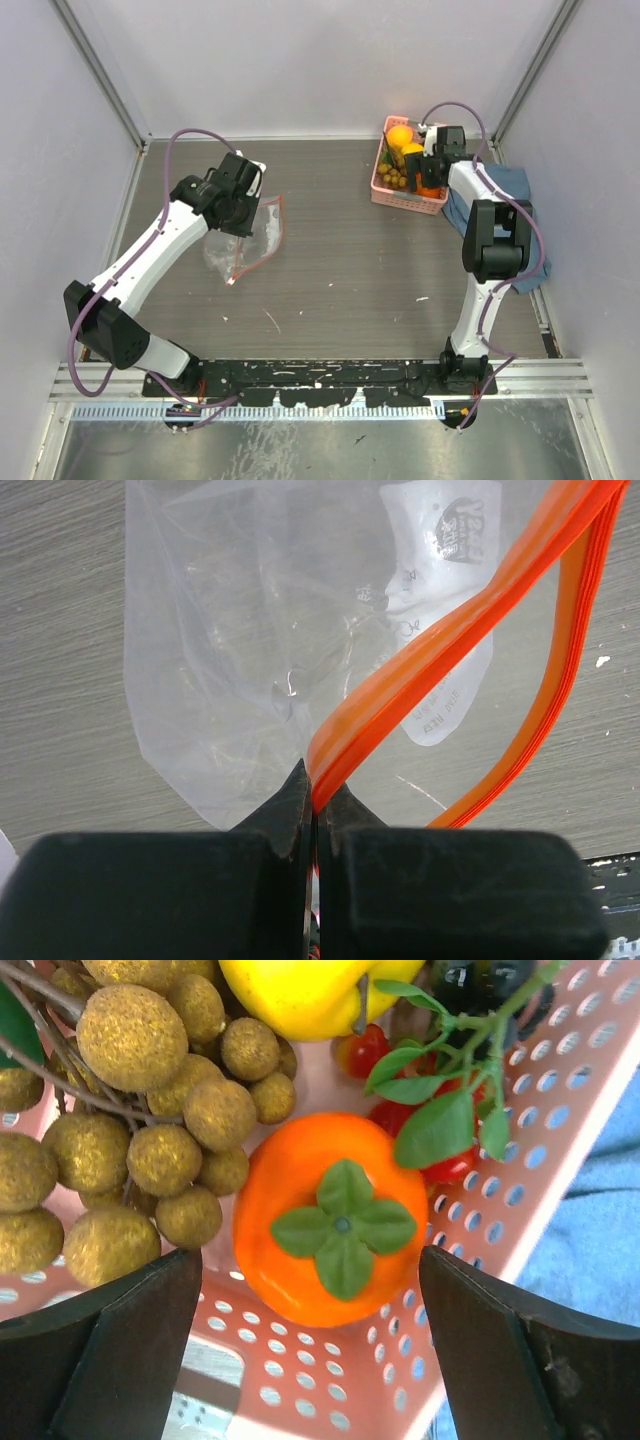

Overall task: Place the food in the zip-top bag and seal the zipper
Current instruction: Pick up the fake fruit from the bin.

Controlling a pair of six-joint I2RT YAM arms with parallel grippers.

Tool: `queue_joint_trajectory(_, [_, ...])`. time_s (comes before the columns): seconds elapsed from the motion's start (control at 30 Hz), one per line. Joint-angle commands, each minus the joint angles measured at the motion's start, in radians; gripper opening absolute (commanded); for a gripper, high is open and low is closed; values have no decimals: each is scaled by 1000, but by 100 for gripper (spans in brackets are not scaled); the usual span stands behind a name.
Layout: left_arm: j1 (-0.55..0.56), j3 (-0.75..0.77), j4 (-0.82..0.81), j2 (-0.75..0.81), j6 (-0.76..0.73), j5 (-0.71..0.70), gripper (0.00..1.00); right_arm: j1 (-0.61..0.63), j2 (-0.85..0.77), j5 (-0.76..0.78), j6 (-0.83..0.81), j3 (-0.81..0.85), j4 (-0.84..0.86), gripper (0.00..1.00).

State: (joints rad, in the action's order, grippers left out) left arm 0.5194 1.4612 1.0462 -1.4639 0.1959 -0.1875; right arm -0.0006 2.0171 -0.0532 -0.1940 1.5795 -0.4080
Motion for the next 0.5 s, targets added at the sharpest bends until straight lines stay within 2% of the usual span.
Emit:
queue_joint_trajectory(0.0, [-2, 0, -33, 33, -9, -16, 0, -2, 51, -43, -48, 60, 0, 94])
queue_joint_trajectory(0.47, [-2, 0, -33, 35, -10, 5, 0, -2, 138, -105, -67, 66, 20, 100])
